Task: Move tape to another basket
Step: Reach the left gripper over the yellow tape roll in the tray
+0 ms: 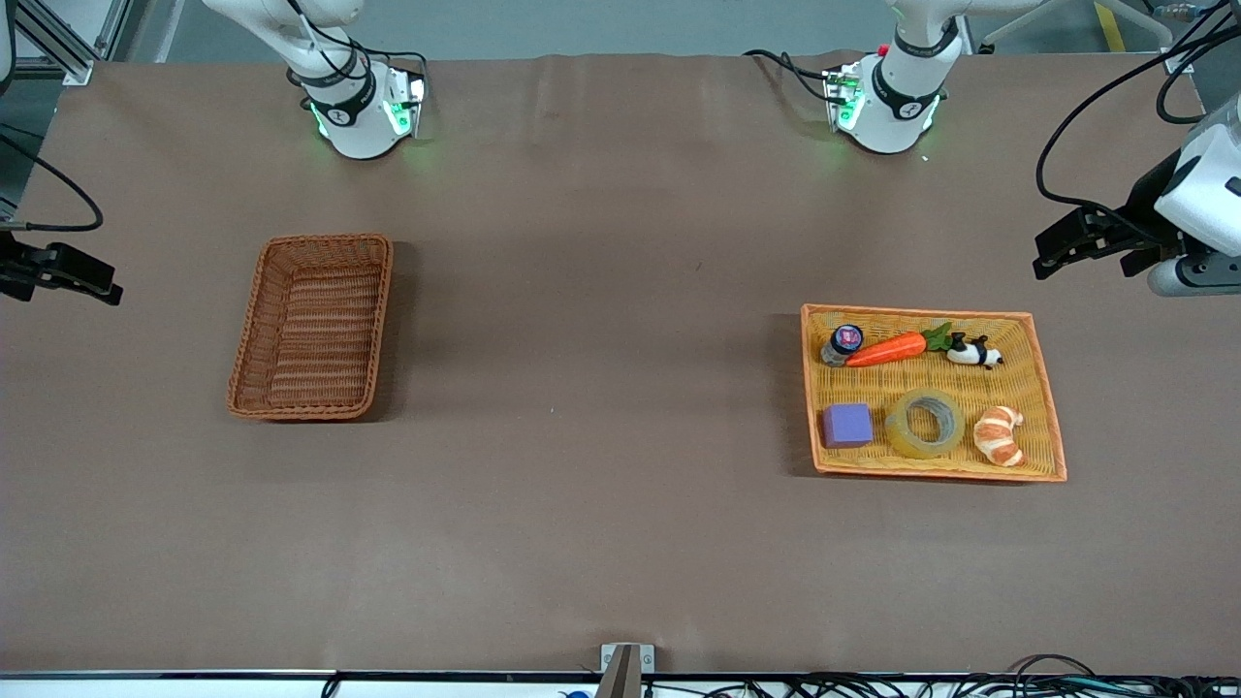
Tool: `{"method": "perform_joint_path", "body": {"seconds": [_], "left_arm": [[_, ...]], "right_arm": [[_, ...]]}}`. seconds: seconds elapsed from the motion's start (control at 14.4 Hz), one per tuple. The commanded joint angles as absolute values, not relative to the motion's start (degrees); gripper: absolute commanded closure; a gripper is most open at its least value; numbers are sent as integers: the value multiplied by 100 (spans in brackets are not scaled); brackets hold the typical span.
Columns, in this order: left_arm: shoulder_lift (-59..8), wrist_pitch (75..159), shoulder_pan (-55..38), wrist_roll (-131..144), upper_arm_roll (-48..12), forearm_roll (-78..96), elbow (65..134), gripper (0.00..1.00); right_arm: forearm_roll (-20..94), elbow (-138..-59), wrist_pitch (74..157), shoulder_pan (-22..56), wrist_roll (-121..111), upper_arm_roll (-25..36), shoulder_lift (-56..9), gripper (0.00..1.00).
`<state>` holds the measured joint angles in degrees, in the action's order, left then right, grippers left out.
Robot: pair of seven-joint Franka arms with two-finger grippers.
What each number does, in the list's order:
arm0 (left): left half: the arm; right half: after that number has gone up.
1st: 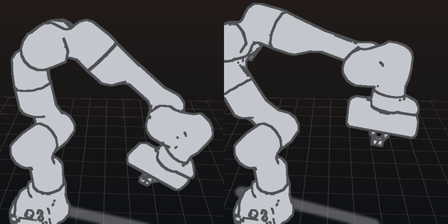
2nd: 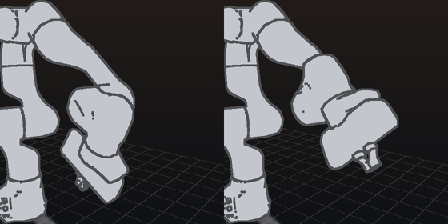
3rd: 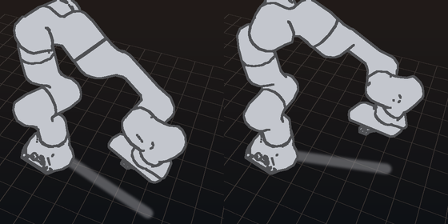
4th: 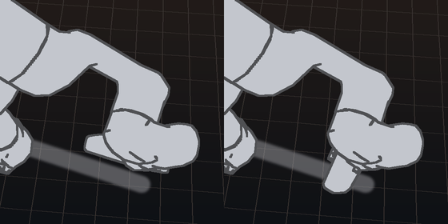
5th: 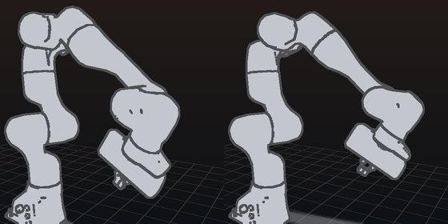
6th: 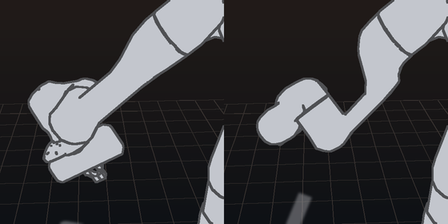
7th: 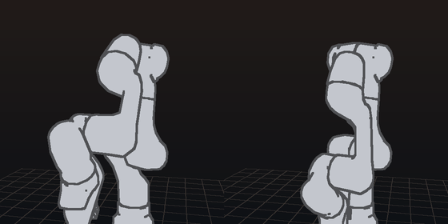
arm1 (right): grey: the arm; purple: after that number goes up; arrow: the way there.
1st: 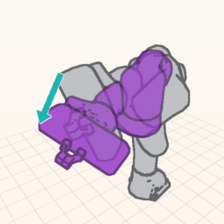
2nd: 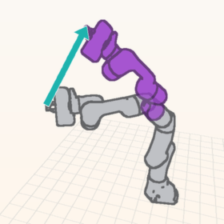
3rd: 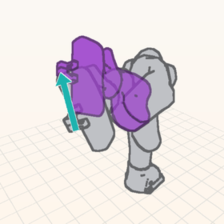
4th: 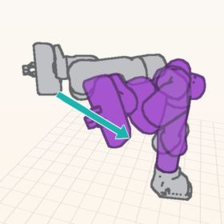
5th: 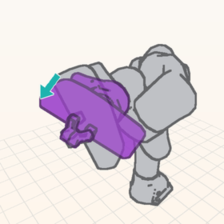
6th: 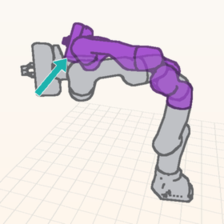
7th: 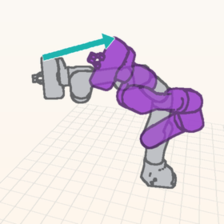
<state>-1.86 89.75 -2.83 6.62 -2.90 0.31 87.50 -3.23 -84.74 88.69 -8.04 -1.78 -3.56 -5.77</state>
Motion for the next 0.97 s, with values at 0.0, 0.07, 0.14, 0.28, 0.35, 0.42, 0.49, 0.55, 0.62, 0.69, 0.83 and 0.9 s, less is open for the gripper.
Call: {"method": "perform_joint_path", "body": {"seconds": [0.0, 0.07, 0.14, 0.28, 0.35, 0.42, 0.49, 0.55, 0.62, 0.69, 0.83, 0.9], "left_arm": [[-158, 8895, -360, 624, -263, -44, 8719, 1], [-158, 8895, -369, 615, -264, -70, 8719, 1], [-167, 8895, -378, 615, -272, -88, 8693, 1], [-193, 8895, -422, 650, -299, -79, 8692, 1], [-211, 8903, -439, 624, -299, -79, 8692, 1], [-237, 8903, -448, 598, -308, -44, 8701, 1], [-324, 8903, -448, 746, -299, -53, 8684, 1], [-360, 8903, -448, 712, -299, -61, 8675, 1], [-413, 8903, -440, 668, -299, -70, 8701, 1], [-613, 8903, -448, 703, -299, -79, 8684, 0], [-1009, 8895, -431, 721, -281, -88, 8701, 0], [-1167, 8903, -396, 668, -255, -79, 8710, 0]], "right_arm": [[-237, -8517, 8851, -870, -290, -369, -475, 0], [-237, -8517, 8851, -870, -334, -369, -483, 0], [-237, -8517, 8859, -879, -360, -369, -475, 0], [-237, -8517, 8859, -879, -360, -369, -483, 0], [-237, -8517, 8859, -879, -360, -369, -483, 0], [-237, -8517, 8859, -879, -360, -369, -475, 0], [-237, -8517, 8851, -879, -360, -360, -483, 0], [-237, -8517, 8859, -870, -360, -360, -483, 0], [-237, -8517, 8851, -861, -360, -360, -483, 0], [-237, -8517, 8842, -870, -360, -360, -475, 0], [-237, -8517, 8842, -896, -395, -360, -483, 0], [-237, -8517, 8842, -888, -404, -360, -483, 0]]}}
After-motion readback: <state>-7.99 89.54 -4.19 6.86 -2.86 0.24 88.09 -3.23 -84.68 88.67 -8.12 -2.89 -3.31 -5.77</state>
